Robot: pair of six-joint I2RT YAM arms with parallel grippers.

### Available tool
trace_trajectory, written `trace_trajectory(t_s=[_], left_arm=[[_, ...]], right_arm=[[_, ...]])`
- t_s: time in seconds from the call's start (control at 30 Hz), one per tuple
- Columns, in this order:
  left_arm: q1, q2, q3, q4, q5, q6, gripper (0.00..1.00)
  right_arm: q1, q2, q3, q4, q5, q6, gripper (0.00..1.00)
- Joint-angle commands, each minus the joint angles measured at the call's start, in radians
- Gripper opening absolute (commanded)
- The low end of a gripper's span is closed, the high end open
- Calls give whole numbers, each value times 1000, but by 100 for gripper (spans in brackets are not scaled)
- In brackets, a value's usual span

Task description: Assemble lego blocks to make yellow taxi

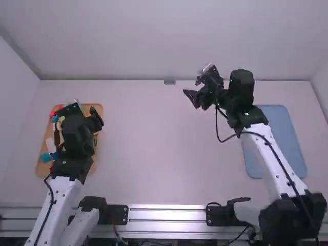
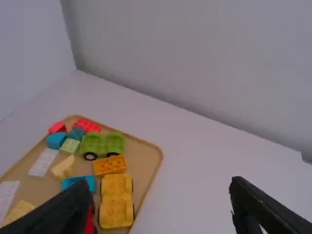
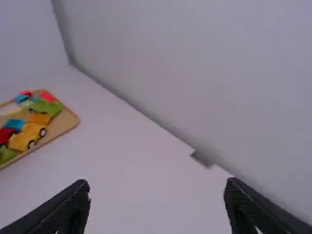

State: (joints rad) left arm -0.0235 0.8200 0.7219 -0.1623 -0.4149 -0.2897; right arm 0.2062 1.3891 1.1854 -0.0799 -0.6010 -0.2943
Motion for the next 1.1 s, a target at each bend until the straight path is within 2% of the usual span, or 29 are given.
trace_trajectory(t_s=[0.0, 0.13, 0.23, 0.43, 0.5, 0.63, 0.77, 0.87, 0.9, 0.97, 1.07], left_arm=[[-4, 40, 79, -37, -64, -87, 80], [19, 108, 183, -154, -88, -155, 86], [46, 167, 277, -265, -47, -182, 90], [126, 253, 425, -498, -78, -312, 95], [196, 274, 475, -566, -54, -334, 97], [341, 294, 536, -620, 113, -276, 99], [476, 316, 550, -652, 165, -258, 99], [534, 336, 551, -650, 207, -237, 99], [566, 359, 560, -642, 293, -170, 99], [589, 390, 577, -642, 357, -127, 99], [607, 482, 639, -658, 377, -95, 99]], right_arm=[[19, 92, 83, -17, -166, -108, 80], [53, 226, 175, -16, -223, -142, 86], [84, 318, 238, -29, -264, -188, 90], [135, 420, 322, -61, -299, -258, 95], [151, 450, 346, -63, -291, -267, 97], [167, 482, 373, -61, -287, -277, 99], [169, 489, 379, -59, -292, -279, 99], [166, 489, 379, -60, -292, -278, 99], [166, 489, 379, -59, -292, -278, 99], [169, 489, 379, -58, -292, -278, 99], [168, 489, 380, -57, -292, -278, 99]])
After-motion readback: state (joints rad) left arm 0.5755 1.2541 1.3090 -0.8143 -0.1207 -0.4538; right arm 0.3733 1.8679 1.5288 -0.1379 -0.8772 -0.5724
